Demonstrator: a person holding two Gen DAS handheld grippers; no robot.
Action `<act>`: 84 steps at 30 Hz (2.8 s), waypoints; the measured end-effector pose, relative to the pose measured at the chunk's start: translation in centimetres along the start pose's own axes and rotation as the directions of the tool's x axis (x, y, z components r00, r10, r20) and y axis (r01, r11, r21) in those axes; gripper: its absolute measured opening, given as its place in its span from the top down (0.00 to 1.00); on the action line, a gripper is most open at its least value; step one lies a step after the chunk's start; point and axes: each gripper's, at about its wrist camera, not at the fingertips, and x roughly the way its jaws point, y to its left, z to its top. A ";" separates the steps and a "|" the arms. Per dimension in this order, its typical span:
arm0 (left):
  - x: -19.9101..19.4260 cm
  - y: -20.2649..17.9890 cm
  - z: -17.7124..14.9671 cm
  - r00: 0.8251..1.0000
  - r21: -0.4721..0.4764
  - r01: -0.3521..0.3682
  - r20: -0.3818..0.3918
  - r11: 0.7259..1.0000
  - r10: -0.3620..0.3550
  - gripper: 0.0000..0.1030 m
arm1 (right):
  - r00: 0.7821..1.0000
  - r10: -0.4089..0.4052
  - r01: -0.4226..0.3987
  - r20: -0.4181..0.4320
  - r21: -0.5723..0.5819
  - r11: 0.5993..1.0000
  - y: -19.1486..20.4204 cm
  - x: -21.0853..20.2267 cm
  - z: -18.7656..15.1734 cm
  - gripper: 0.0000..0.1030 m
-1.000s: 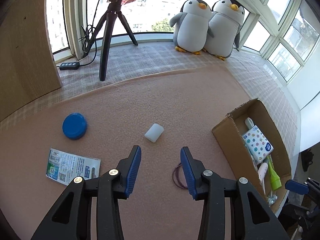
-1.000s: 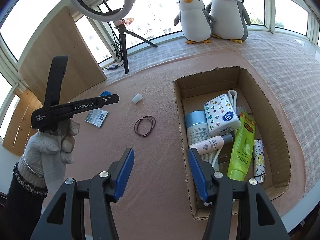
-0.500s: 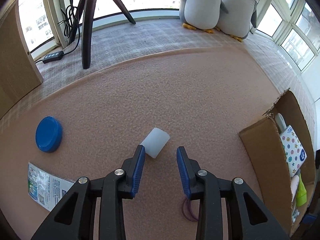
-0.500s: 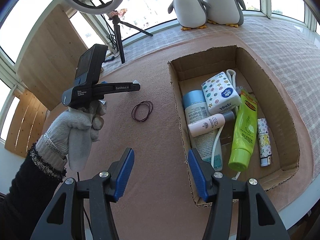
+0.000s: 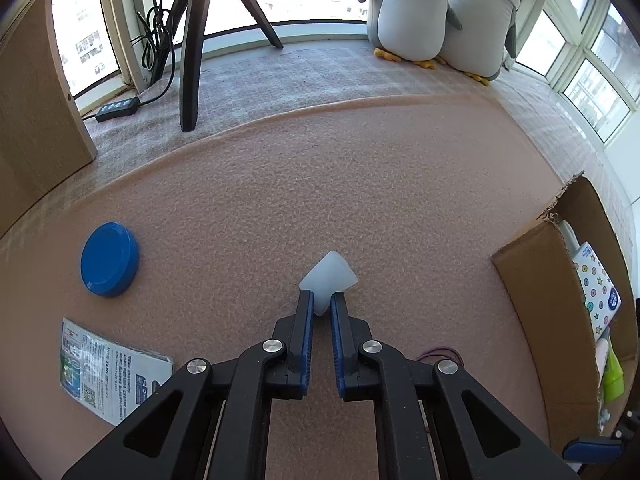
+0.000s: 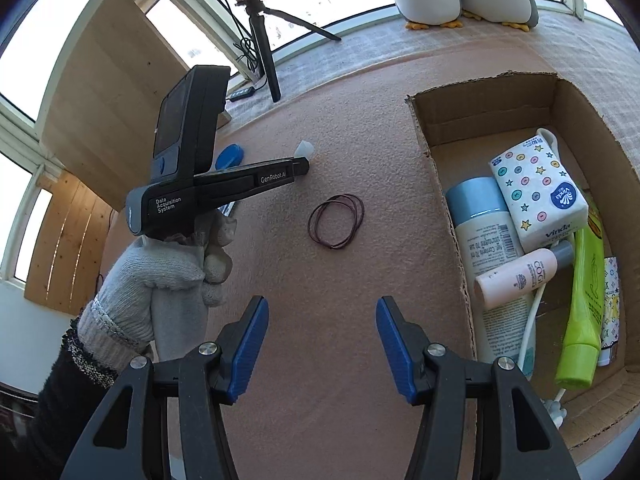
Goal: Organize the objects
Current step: 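Close the left tool on the white block and lift it, then carry the white block over the box while the right tool grasps the rubber band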
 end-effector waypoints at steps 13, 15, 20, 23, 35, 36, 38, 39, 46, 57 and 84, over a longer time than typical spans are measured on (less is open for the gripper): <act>-3.7 2.4 -5.3 0.999 -0.009 0.046 0.006 0.999 -0.046 0.93 | 0.997 -0.069 0.067 -0.037 -0.066 0.996 1.5 5.3 2.8 0.59; -4.0 2.8 -6.4 0.998 -0.017 0.055 -0.002 0.998 -0.055 0.93 | 0.996 -0.075 0.071 -0.041 -0.085 0.994 2.0 6.1 3.4 0.62; -4.6 3.7 -8.4 0.998 -0.036 0.062 -0.009 0.997 -0.063 0.93 | 0.991 -0.119 0.109 -0.061 -0.145 0.983 2.9 8.0 4.3 0.65; -5.0 4.4 -9.2 0.997 -0.054 0.073 -0.008 0.996 -0.074 0.93 | 0.985 -0.162 0.150 -0.056 -0.178 0.972 3.4 8.8 4.7 0.66; -5.9 5.0 -10.6 0.995 -0.058 0.093 -0.017 0.994 -0.094 0.93 | 0.967 -0.251 0.230 -0.035 -0.290 0.929 4.2 9.2 3.4 0.67; -5.9 5.1 -10.6 0.995 -0.059 0.094 -0.018 0.994 -0.095 0.93 | 0.964 -0.263 0.241 -0.030 -0.306 0.921 4.4 9.1 3.0 0.68; -6.0 5.1 -10.8 0.995 -0.059 0.097 -0.018 0.993 -0.098 0.93 | 0.957 -0.290 0.269 -0.012 -0.342 0.900 4.7 9.2 2.4 0.73; -6.0 5.0 -10.8 0.995 -0.057 0.097 -0.019 0.994 -0.098 0.93 | 0.953 -0.303 0.282 -0.003 -0.353 0.892 4.8 9.1 2.1 0.76; -6.2 4.8 -11.3 0.994 -0.056 0.103 -0.021 0.993 -0.105 0.93 | 0.951 -0.310 0.290 0.004 -0.365 0.885 4.8 8.6 0.6 0.96; -7.8 3.3 -12.9 0.989 -0.052 0.144 -0.019 0.988 -0.145 0.93 | 0.989 -0.143 0.134 -0.023 -0.232 0.963 4.1 4.9 -1.9 0.96; -12.2 -12.5 -8.8 0.950 0.176 0.305 0.015 0.936 -0.312 0.93 | 0.953 -0.184 0.180 0.242 0.037 0.983 -8.1 -13.5 -4.2 0.96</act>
